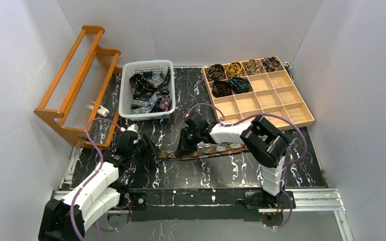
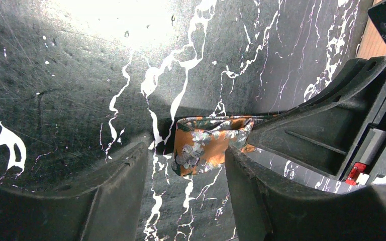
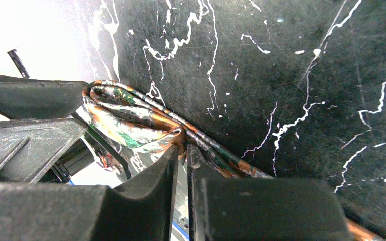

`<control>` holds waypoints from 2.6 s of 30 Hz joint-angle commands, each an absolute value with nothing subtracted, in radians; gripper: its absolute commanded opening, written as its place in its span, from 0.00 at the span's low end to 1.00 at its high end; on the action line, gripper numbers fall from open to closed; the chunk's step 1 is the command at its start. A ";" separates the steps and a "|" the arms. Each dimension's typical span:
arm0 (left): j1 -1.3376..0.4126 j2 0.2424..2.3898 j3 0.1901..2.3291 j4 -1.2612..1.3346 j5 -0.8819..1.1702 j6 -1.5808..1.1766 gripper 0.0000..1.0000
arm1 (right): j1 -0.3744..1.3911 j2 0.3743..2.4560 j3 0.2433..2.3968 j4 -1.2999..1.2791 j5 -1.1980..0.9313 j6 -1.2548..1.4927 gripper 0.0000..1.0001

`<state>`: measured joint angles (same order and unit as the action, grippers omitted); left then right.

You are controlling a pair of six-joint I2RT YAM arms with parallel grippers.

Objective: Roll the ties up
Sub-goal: Roll the tie at the center of the board.

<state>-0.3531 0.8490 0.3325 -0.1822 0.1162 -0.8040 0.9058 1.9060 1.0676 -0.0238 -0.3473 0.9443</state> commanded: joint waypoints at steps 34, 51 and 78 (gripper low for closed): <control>-0.176 0.896 0.020 0.350 0.516 -0.957 0.48 | 0.907 1.978 1.043 -0.083 -0.336 0.957 0.09; -0.170 0.981 0.032 0.453 0.555 -0.964 0.24 | 0.906 1.987 1.051 -0.075 -0.354 0.953 0.08; -0.211 0.872 0.353 -0.137 0.358 -0.739 0.00 | 0.908 1.822 1.129 -0.041 -0.290 0.938 0.25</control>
<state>-0.1886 0.8669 0.3126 -0.0849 0.3641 -0.7822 0.9062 1.8484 1.0752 -0.0051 -0.3244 0.9627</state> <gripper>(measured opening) 0.144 0.250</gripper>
